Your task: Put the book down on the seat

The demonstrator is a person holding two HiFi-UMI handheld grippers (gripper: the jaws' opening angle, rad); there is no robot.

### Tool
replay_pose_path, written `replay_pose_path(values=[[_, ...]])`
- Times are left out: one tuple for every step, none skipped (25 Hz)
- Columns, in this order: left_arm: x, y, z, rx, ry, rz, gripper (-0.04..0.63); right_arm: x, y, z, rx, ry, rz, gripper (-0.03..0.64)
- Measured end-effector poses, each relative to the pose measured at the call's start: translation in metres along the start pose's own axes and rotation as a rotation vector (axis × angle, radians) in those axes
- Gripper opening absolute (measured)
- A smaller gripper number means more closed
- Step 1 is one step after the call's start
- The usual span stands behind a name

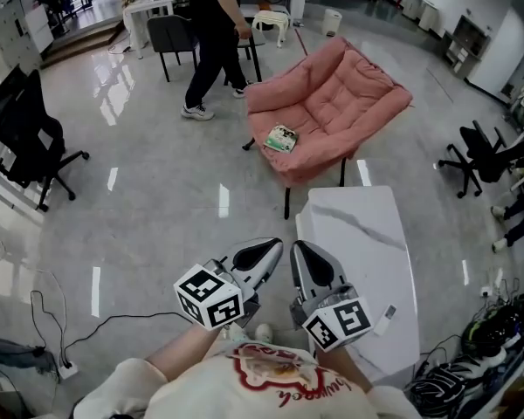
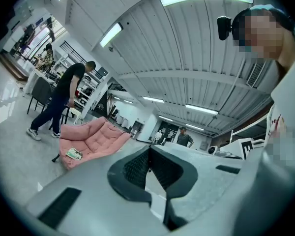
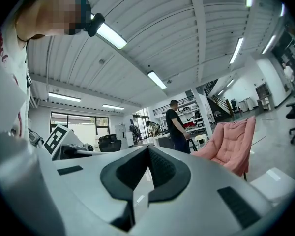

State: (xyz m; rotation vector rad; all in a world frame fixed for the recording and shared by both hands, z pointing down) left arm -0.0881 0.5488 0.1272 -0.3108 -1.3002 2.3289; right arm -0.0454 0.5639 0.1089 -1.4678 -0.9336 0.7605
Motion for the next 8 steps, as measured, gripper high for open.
replay_pose_path(values=[[0.001, -0.0002, -0.0006, 0.0, -0.001, -0.001, 0.003, 0.0004, 0.0003, 0.0018, 0.005, 0.001, -0.001, 0.0], [0.0021, -0.0009, -0.0016, -0.001, -0.002, -0.001, 0.003, 0.0013, 0.0007, 0.0034, 0.009, 0.001, -0.002, 0.0], [0.0032, -0.0017, -0.0027, -0.001, -0.002, -0.001, 0.003, 0.0025, 0.0009, 0.005, 0.011, 0.002, -0.003, 0.0], [0.0044, -0.0025, -0.0038, -0.001, -0.002, -0.001, 0.003, 0.0037, 0.0011, 0.0064, 0.012, 0.003, -0.004, 0.0], [0.0053, -0.0031, -0.0048, 0.0, -0.002, -0.001, 0.003, 0.0048, 0.0014, 0.0075, 0.013, 0.004, -0.005, 0.0], [0.006, -0.0034, -0.0058, -0.001, -0.002, -0.001, 0.003, 0.0058, 0.0018, 0.0084, 0.014, 0.004, -0.005, 0.0], [0.0065, -0.0037, -0.0067, -0.001, -0.002, -0.001, 0.003, 0.0066, 0.0022, 0.0091, 0.016, 0.003, -0.006, 0.0], [0.007, -0.0039, -0.0076, -0.002, -0.002, -0.001, 0.003, 0.0075, 0.0026, 0.0097, 0.017, 0.002, -0.006, 0.0]])
Point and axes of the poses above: the fingertips, and each gripper's own axes: x backward along the fingers, z to its left, y out of its top, the point moved 1 cm from there along x, backward along the fingers, and after that the axes turned 6 degrees about x, right-handed, at the moved point
